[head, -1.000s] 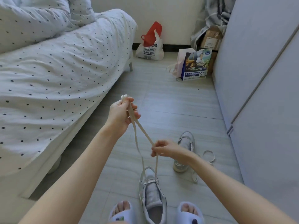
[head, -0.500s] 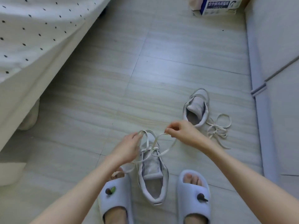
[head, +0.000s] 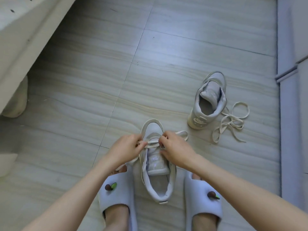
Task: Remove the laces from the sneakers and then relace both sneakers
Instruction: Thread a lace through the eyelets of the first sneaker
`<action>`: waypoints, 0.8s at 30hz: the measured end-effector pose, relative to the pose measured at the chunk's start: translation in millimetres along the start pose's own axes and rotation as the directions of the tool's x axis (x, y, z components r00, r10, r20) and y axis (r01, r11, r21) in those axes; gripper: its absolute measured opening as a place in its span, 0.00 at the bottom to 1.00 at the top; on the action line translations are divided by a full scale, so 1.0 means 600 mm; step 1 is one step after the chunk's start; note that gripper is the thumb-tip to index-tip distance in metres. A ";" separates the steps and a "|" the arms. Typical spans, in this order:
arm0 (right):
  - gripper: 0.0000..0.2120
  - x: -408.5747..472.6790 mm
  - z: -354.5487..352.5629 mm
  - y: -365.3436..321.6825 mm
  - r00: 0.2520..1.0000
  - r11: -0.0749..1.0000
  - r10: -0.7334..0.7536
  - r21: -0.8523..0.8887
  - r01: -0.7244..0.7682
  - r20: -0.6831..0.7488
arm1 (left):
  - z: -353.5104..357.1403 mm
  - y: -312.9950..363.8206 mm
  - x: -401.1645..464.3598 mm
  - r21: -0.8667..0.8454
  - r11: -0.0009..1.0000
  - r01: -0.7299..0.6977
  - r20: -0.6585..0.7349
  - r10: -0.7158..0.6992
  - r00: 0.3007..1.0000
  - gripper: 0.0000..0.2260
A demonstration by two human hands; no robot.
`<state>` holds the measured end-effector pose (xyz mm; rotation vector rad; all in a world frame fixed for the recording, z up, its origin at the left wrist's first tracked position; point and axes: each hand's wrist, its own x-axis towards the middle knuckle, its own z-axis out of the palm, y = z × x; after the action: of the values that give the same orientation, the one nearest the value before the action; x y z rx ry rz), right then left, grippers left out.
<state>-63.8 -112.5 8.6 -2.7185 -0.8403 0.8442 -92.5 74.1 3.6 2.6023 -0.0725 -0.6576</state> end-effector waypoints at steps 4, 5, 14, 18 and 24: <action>0.09 -0.003 0.001 0.013 0.987 0.982 0.117 0.163 -0.098 -0.108 | -0.025 0.023 -0.004 -0.278 0.957 0.087 0.087 -0.065 0.994 0.16; 0.08 -0.003 -0.004 0.018 0.975 0.946 0.195 0.281 -0.160 -0.103 | -0.039 0.033 0.000 -0.395 0.914 0.098 0.108 -0.059 0.992 0.15; 0.08 -0.010 -0.169 0.119 0.831 0.013 0.555 0.999 0.035 -0.036 | -0.176 0.169 0.066 -0.774 0.597 -0.210 -0.136 0.166 0.977 0.14; 0.07 -0.016 -0.259 0.149 0.787 -0.061 0.590 0.962 0.268 -0.182 | -0.184 0.208 0.087 -0.740 0.616 -0.268 -0.141 0.248 0.959 0.12; 0.06 -0.033 -0.338 0.162 0.768 0.064 0.563 0.943 0.328 -0.305 | -0.204 0.223 0.091 -0.731 0.638 -0.244 -0.102 0.252 0.962 0.10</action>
<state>82.8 -203.6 154.4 -1.4335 0.2613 0.1845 20.2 -4.0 134.4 1.7453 -0.1335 -0.4602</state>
